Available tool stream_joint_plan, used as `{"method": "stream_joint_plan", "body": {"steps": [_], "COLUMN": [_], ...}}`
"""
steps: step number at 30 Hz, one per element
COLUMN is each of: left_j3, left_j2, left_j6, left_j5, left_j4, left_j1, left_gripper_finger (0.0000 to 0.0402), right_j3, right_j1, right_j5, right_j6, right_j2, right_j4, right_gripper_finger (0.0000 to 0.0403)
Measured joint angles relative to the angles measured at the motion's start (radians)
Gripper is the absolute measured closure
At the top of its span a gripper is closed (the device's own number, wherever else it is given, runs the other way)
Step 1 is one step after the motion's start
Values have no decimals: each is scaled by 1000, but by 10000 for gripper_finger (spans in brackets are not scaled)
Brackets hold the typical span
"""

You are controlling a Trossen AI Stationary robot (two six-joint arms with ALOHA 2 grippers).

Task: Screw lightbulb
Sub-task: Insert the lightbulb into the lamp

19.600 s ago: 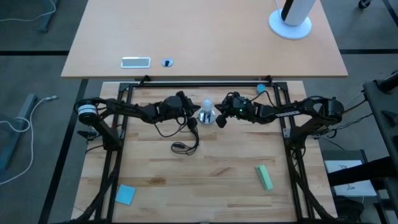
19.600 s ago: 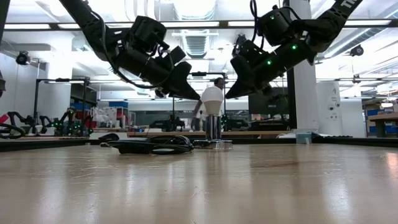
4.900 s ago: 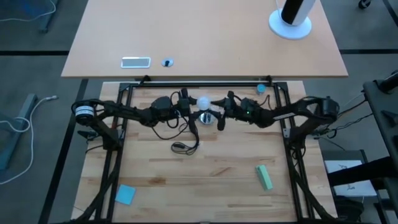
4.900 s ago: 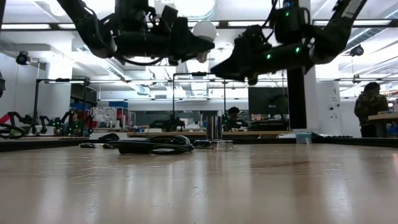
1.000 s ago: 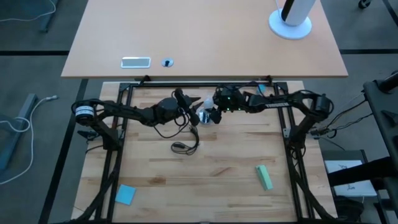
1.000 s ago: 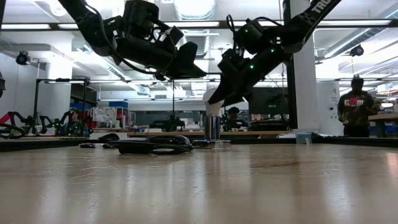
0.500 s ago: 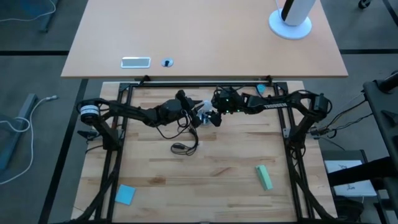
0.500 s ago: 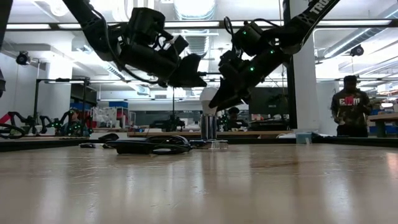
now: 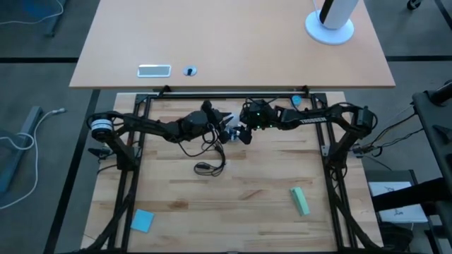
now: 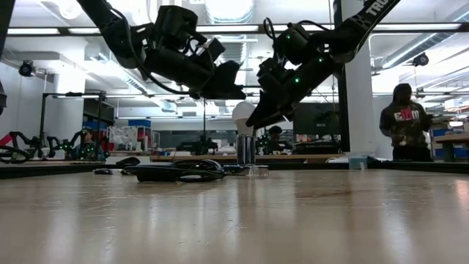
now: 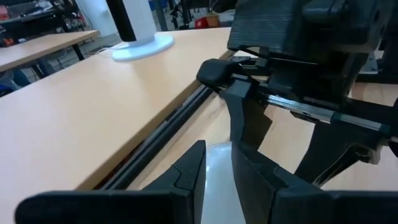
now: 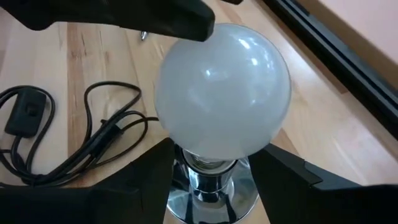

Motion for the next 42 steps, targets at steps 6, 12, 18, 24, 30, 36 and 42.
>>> {"method": "stream_joint_plan", "body": {"steps": [6,12,18,24,30,36,42], "left_j3": [0,-1,-1,-1,-2,-2,-2], "left_j2": [-2,-7,-7,-8,-9,-10,-10], "left_j6": [0,6,6,6,0,-28,-28], "left_j5": [-6,-8,-8,-8,-8,-10,-11], "left_j4": [-9,-8,-8,-12,-26,-29,-35], "left_j1": [0,1,1,1,1,1,2], "left_gripper_finger": [342,349,346,337,332,336,350], "right_j3": [0,0,0,1,1,14,69], "right_j1": [0,0,0,-1,-11,-154,-254], "right_j5": [0,0,0,12,260,218,75], "right_j6": [29,43,47,24,-8,151,170], "right_j2": [0,0,-8,-27,-78,-78,-16], "right_j4": [-53,-89,-86,-124,-200,-194,-198], "right_gripper_finger": [202,201,190,183,193,203,189]}}
